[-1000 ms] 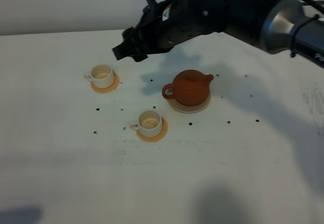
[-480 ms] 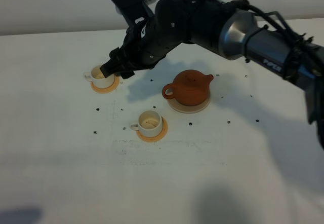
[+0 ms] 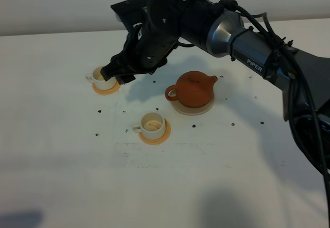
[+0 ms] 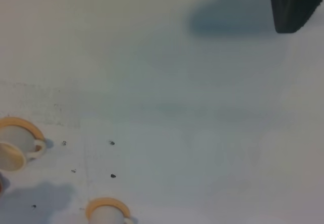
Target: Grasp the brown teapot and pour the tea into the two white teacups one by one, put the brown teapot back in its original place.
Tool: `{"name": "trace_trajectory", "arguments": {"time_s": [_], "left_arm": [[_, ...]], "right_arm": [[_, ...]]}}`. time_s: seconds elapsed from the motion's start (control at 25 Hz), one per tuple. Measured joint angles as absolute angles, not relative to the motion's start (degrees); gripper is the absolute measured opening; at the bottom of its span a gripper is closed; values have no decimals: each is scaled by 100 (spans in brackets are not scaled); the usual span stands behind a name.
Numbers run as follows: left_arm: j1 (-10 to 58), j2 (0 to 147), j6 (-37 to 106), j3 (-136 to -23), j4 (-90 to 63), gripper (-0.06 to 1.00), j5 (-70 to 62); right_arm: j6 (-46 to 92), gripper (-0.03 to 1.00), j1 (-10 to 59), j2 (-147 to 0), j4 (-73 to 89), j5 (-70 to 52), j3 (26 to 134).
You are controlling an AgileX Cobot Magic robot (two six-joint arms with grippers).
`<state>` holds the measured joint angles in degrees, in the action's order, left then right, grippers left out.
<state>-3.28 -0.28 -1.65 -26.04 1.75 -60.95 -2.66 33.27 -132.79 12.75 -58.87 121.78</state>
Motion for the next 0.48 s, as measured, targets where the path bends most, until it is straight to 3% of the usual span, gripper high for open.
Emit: {"name": "trace_trajectory", "arguments": {"time_s": [0.48], "left_arm": [[-328,-28,-165,-2604,197,36,-6095]], "right_arm": [[-1124,52,3093,-13599,1035,-6182,12490]]}}
